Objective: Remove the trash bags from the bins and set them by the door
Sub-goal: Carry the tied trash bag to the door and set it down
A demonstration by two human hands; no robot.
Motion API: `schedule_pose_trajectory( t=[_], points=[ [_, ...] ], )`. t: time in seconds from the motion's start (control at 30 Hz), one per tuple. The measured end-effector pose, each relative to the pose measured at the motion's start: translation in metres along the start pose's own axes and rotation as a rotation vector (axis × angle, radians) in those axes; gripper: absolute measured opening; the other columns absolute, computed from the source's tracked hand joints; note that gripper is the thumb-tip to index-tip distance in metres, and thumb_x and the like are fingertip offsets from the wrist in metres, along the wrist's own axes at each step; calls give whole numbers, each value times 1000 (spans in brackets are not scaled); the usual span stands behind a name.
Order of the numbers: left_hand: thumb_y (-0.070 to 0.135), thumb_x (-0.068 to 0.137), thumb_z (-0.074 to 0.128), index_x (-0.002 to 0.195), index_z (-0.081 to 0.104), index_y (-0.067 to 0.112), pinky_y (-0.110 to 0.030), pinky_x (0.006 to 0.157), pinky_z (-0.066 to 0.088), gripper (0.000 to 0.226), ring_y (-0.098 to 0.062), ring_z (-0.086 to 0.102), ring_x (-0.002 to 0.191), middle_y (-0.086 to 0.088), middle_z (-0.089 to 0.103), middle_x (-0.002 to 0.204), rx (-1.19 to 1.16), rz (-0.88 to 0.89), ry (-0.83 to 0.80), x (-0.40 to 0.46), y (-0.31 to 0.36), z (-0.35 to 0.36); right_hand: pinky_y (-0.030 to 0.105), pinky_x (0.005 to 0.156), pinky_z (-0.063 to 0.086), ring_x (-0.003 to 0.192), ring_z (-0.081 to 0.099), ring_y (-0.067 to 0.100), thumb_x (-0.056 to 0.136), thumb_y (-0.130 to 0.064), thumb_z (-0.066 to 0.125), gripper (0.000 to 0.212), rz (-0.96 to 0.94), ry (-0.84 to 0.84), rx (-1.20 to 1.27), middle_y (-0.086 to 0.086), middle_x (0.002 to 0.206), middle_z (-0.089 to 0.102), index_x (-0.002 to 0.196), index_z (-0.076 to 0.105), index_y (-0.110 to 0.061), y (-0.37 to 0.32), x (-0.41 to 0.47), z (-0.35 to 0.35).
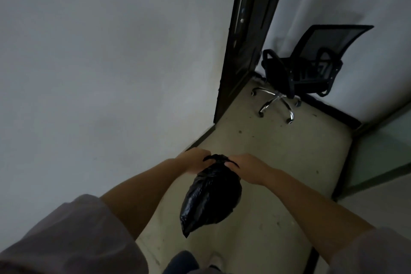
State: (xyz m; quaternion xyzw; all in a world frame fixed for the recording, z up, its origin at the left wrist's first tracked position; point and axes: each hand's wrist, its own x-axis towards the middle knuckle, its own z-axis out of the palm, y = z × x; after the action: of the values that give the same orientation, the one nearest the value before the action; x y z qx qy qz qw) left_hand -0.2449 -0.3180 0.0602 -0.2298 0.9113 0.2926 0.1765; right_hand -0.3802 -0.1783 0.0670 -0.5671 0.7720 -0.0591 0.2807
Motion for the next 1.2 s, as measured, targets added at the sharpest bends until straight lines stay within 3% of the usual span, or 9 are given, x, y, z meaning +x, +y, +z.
schedule_pose_trajectory(
  t=[0.13,0.27,0.43,0.63,0.83,0.97,1.07,1.13,1.2],
  points=[
    [33,100,37,97,55,3,-32,70,35,35,-32,58,95,-19,58,95,-49,-11,-5,62,-8,-18,29,64,33,73,48,20,102,-30,34,35,18,-7,36,14,88,62,68,36,-23,35,49,-23],
    [29,100,38,89,49,8,-33,72,35,26,-31,58,97,-15,56,93,-100,-40,20,118,-21,-35,29,59,31,69,46,20,101,-30,34,39,67,12,89,-8,64,41,63,30,-28,60,98,-40],
    [21,99,37,107,57,-3,-38,84,43,32,-33,56,102,-22,57,112,-110,-84,39,190,-45,-46,32,62,33,66,47,22,100,-30,36,36,103,38,173,2,64,45,70,42,-13,96,172,-36],
    [23,98,36,120,54,9,-39,94,45,32,-30,53,113,-13,53,122,-78,-164,6,305,-122,-19,30,48,22,55,37,23,101,-33,34,38,64,-50,109,1,57,37,65,35,-18,165,300,22],
    [20,96,38,133,45,15,-46,116,17,37,-26,40,132,-11,45,140,607,-62,134,376,-220,0,30,47,28,46,37,15,102,-36,30,40,24,-171,46,-1,56,41,63,31,-25,217,400,104],
    [12,79,63,104,69,8,-47,117,16,26,-31,58,116,-16,65,117,1001,81,316,391,-287,4,29,46,25,44,34,13,102,-34,29,40,18,-160,44,-2,54,38,63,31,-23,242,446,153],
    [4,83,54,99,70,2,-46,119,13,23,-35,57,118,-21,64,119,1196,192,387,396,-321,10,28,45,25,45,35,11,102,-33,28,37,26,-103,42,-3,56,40,69,39,-19,258,476,189],
    [7,83,54,111,67,2,-50,117,18,31,-36,51,126,-22,57,131,1338,216,407,400,-332,14,28,46,26,45,36,11,102,-33,29,36,22,-67,39,-3,56,40,71,39,-18,268,495,214],
    [11,87,34,123,60,3,-52,116,17,45,-37,43,133,-22,47,141,1464,163,413,400,-336,15,28,47,26,46,34,11,102,-33,29,39,8,-49,21,-4,56,37,64,30,-24,280,509,240]
  ],
)
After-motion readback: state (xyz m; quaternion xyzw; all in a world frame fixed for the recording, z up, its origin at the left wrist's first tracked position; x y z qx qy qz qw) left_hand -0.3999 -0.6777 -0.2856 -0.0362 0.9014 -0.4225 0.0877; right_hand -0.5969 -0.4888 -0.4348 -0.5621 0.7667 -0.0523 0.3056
